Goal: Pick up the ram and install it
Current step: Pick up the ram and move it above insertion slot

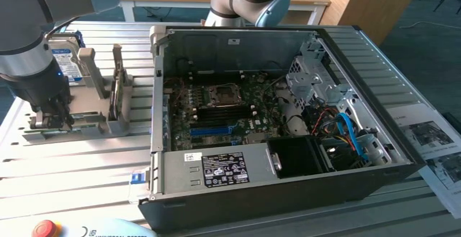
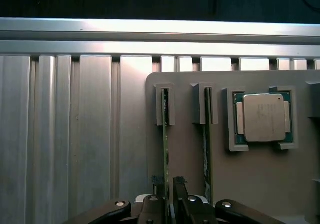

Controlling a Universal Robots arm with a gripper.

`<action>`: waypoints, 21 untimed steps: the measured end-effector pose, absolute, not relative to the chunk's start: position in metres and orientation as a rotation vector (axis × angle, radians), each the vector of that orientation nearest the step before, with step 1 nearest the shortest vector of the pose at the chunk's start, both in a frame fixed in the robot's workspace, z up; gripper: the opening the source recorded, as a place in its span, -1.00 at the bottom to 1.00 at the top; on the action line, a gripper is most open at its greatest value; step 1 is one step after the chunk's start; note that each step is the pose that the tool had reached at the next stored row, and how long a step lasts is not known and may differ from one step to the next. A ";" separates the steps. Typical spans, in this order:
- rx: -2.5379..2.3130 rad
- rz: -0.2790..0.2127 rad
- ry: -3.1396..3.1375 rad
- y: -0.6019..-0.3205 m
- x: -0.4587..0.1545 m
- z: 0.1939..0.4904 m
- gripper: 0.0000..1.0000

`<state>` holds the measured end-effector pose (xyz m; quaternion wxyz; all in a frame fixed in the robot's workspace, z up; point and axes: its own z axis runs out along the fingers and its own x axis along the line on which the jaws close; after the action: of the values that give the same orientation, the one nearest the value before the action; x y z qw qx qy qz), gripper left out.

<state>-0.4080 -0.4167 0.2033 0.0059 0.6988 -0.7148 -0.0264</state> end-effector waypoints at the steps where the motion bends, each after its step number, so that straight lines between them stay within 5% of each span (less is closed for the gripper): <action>1: 2.187 -0.083 -2.237 -0.417 -0.408 0.203 -0.58; 21: 2.232 -0.082 -2.191 -0.417 -0.408 0.201 -0.58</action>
<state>-0.4080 -0.4167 0.2012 0.0065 0.7134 -0.7002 -0.0263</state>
